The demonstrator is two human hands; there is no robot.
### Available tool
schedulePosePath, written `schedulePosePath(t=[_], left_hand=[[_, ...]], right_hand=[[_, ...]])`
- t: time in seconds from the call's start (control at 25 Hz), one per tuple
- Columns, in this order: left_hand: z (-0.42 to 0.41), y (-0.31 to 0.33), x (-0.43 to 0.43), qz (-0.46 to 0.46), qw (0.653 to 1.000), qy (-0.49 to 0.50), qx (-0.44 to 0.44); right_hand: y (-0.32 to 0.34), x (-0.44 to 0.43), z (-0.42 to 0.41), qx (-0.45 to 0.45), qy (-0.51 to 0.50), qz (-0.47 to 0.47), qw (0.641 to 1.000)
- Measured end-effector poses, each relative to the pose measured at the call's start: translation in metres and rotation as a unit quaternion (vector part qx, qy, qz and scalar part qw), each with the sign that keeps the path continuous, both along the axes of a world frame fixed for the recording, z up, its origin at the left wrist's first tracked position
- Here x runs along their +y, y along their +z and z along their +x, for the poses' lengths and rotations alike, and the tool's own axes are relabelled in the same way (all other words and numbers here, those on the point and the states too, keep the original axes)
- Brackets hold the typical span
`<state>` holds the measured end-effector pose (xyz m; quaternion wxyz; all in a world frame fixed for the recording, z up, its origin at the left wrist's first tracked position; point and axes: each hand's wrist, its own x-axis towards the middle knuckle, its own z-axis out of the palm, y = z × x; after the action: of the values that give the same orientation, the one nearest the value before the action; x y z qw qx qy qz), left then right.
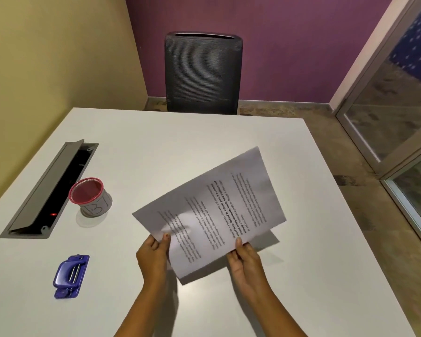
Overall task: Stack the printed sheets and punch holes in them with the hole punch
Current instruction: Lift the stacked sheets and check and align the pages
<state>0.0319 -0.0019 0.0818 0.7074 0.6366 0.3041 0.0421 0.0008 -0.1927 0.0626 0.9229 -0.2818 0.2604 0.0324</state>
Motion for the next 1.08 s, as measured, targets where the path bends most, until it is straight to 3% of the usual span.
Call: schedulePosePath(t=[0.08,0.2,0.32,0.44,0.52,0.64,0.76,1.08], left_hand=[[-0.008,-0.003,-0.006,-0.061,0.998,-0.006,0.009],[-0.011,-0.006,-0.005,-0.119,0.992,-0.036,0.003],[-0.009,-0.004,0.007,-0.137,0.989,-0.056,-0.007],[0.0,0.004,0.032,-0.095,0.994,-0.044,-0.022],[0.008,0.011,0.049,-0.006,0.995,-0.088,-0.056],[0.016,0.024,0.053,0.15,0.966,-0.2,-0.071],[0.019,0.033,0.042,0.158,0.961,-0.207,-0.093],[0.018,0.033,0.009,0.173,0.962,-0.151,-0.149]], right_hand=[[0.001,0.009,0.003,0.022,0.038,-0.115,0.992],[0.01,0.008,0.009,0.057,0.054,-0.312,0.947],[0.023,-0.003,0.018,0.046,0.05,-0.412,0.909],[0.037,-0.017,0.024,0.011,0.043,-0.452,0.891],[0.045,-0.025,0.026,-0.008,0.066,-0.501,0.863],[0.052,-0.03,0.028,-0.026,0.089,-0.548,0.832],[0.055,-0.028,0.029,-0.045,0.069,-0.562,0.823],[0.056,-0.011,0.028,-0.075,0.016,-0.517,0.852]])
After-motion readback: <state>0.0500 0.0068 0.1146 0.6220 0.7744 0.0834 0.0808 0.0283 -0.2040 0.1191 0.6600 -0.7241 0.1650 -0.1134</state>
